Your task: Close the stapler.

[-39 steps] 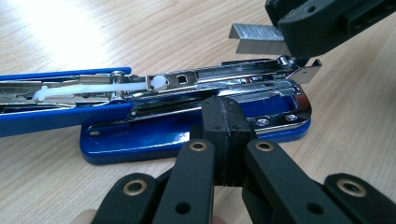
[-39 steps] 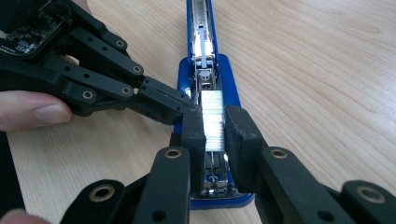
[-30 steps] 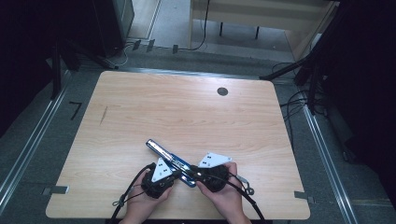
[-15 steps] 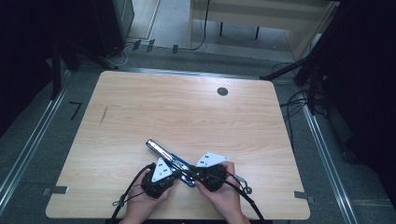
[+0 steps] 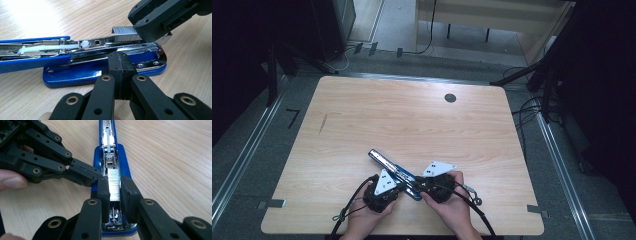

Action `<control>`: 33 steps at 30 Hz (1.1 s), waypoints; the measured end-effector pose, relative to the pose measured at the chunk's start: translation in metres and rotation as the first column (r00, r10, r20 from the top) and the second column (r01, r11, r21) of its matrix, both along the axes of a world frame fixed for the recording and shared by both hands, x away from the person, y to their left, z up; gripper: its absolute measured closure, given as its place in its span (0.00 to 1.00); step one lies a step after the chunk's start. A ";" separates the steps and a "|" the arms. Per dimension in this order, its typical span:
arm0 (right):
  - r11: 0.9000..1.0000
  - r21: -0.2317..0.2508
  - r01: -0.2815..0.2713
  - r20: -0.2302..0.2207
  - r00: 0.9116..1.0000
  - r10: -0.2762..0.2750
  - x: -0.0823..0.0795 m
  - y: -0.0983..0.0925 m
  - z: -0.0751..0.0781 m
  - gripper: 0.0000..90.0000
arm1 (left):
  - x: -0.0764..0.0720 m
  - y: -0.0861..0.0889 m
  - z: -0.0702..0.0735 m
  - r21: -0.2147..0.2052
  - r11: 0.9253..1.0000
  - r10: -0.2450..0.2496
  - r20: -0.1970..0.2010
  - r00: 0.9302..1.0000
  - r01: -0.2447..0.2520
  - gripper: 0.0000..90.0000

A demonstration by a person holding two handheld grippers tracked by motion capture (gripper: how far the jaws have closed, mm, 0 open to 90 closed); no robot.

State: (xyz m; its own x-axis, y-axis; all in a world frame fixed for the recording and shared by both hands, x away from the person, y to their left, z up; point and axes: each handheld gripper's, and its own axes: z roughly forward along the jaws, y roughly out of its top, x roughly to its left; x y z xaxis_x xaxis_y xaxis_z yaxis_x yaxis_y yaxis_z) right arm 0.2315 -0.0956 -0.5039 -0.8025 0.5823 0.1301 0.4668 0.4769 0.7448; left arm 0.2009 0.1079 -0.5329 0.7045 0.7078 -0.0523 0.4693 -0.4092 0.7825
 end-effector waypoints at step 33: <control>1.000 -0.002 -0.008 -0.011 1.000 0.008 0.001 0.000 0.001 0.88 | 0.000 0.000 0.000 -0.001 1.000 0.000 0.000 1.000 0.000 1.00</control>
